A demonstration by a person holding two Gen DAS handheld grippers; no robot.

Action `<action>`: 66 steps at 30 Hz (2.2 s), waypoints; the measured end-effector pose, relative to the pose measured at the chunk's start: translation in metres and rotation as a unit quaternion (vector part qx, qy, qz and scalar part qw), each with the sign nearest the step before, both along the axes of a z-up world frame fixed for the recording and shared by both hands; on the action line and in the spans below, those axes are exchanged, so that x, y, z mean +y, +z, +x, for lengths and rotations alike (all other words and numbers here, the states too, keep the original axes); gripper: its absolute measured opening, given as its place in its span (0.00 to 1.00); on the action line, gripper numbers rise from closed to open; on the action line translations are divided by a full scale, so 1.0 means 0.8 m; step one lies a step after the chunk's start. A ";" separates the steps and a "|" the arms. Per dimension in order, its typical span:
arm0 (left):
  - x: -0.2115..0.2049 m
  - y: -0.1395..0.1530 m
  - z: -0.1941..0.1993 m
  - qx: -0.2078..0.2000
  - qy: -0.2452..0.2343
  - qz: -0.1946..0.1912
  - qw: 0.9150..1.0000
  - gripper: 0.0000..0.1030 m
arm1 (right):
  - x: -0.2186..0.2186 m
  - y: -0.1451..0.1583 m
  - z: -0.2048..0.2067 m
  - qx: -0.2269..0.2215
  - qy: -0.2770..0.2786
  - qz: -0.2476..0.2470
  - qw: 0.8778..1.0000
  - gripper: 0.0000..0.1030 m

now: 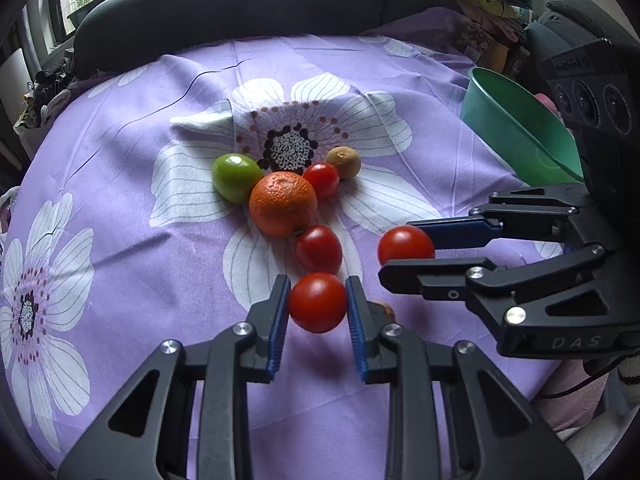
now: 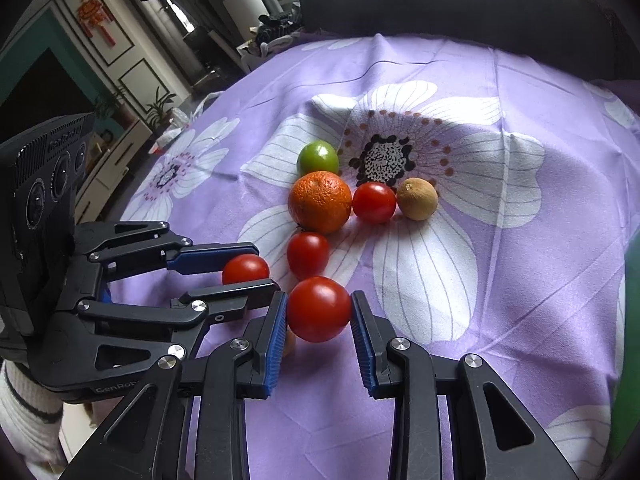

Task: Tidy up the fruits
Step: 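Carry the cherry tomato into the green bowl and release it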

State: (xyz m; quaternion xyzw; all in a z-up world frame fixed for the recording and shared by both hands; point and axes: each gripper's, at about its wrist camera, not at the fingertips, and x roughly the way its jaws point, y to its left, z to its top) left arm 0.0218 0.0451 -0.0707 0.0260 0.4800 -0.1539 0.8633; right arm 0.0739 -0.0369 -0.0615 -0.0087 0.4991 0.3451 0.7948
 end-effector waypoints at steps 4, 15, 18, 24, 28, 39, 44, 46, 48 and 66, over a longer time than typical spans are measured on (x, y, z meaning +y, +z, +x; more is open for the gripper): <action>-0.018 0.013 -0.001 -0.007 -0.001 -0.001 1.000 0.27 | -0.028 0.023 -0.012 -0.019 -0.023 0.015 0.999 0.33; -0.109 0.064 0.013 -0.055 -0.044 -0.014 0.997 0.27 | -0.149 0.086 -0.035 -0.089 -0.140 0.023 0.986 0.33; -0.141 0.077 0.025 -0.067 -0.062 -0.026 0.995 0.27 | -0.173 0.094 -0.036 -0.100 -0.163 0.024 0.981 0.33; -0.207 0.093 0.047 -0.092 -0.104 -0.038 0.990 0.25 | -0.230 0.107 -0.034 -0.125 -0.227 0.010 0.966 0.33; -0.245 0.090 0.063 -0.095 -0.129 -0.032 0.987 0.25 | -0.258 0.099 -0.027 -0.124 -0.261 -0.008 0.957 0.33; -0.182 0.082 0.083 -0.074 -0.094 -0.052 0.991 0.35 | -0.272 0.088 -0.024 -0.112 -0.261 0.009 0.959 0.33; -0.090 0.062 0.062 -0.066 -0.027 -0.011 0.997 0.67 | -0.246 0.099 -0.028 -0.118 -0.220 0.049 0.967 0.33; -0.058 0.043 0.057 -0.047 0.009 -0.004 0.999 0.62 | -0.232 0.100 -0.029 -0.118 -0.203 0.057 0.970 0.33; -0.036 0.023 0.053 -0.024 0.030 -0.006 0.999 0.47 | -0.217 0.099 -0.029 -0.116 -0.183 0.066 0.974 0.33; -0.053 -0.014 0.069 -0.015 -0.018 0.059 0.998 0.29 | -0.151 0.078 -0.030 -0.079 -0.109 0.079 0.988 0.33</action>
